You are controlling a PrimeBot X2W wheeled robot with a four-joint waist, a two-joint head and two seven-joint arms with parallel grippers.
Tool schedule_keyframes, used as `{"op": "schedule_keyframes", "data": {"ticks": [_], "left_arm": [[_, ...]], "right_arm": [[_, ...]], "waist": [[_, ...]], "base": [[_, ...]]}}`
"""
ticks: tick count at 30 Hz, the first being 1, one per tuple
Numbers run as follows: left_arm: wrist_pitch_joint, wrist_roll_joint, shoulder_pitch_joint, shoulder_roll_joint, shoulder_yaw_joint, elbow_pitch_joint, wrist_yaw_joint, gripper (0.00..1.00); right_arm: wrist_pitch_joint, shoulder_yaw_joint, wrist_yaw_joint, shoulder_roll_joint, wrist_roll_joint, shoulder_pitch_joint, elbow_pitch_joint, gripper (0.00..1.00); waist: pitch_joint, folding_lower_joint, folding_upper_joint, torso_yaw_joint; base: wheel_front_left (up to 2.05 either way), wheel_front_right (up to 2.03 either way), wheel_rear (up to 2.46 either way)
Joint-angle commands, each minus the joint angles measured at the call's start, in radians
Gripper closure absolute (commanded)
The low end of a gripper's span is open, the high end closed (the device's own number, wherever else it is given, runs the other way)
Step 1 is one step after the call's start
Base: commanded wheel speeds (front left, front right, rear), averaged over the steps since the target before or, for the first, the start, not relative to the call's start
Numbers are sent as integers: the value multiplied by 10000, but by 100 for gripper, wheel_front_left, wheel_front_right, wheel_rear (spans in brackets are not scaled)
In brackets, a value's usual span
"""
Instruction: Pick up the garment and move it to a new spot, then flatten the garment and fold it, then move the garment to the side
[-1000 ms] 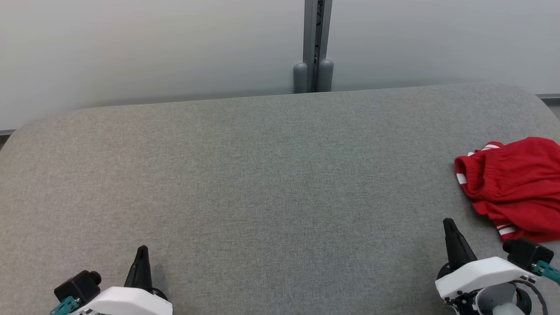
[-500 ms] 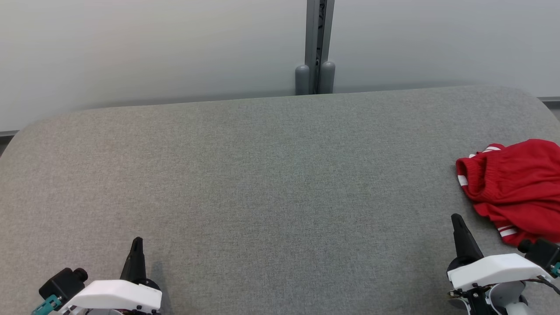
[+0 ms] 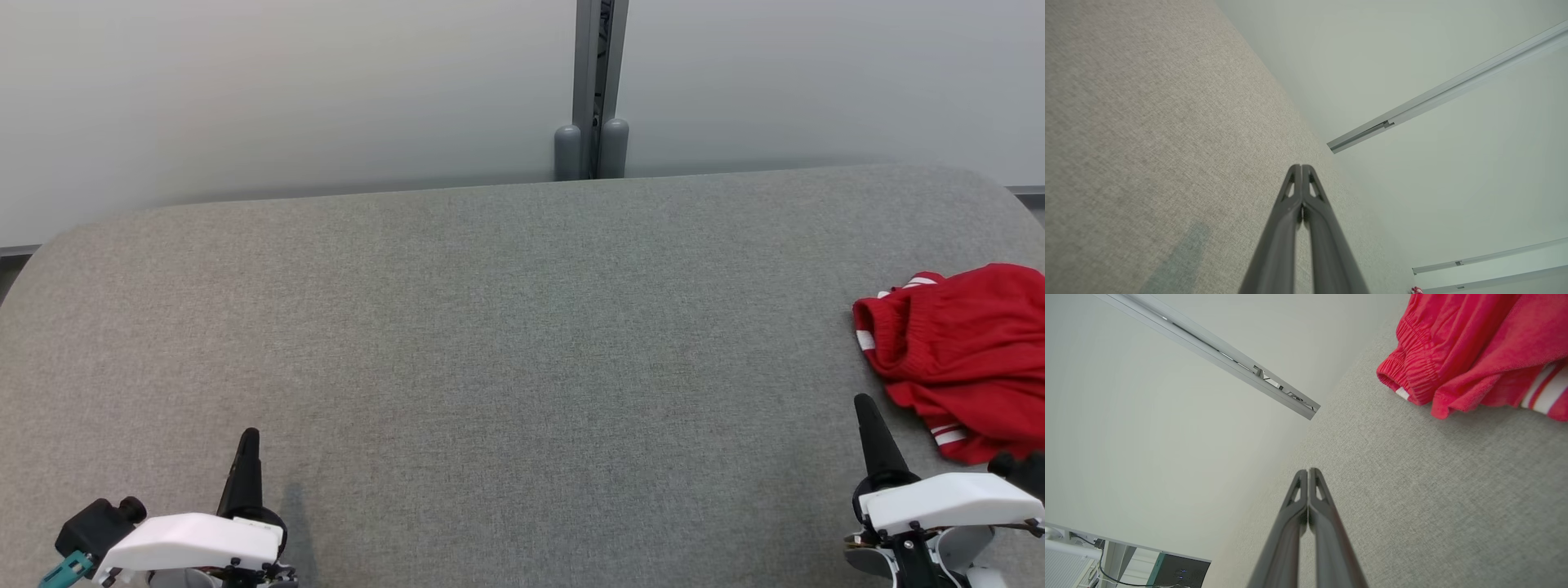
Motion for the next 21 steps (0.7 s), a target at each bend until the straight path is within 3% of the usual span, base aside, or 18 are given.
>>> {"op": "schedule_keyframes", "data": {"ticks": [1,21], "left_arm": [[68,-289,-259,59,92,-180,-88,100],[595,-2275,-342,71,357,-545,-370,100]], "right_arm": [[112,-83,1,-91,336,-29,-204,100],[645,-378,2,-114,2397,120,-672,100]], "waist": [[-7,0,-1,6],[-93,0,-1,81]], "base": [[0,0,0],[0,0,0]]}}
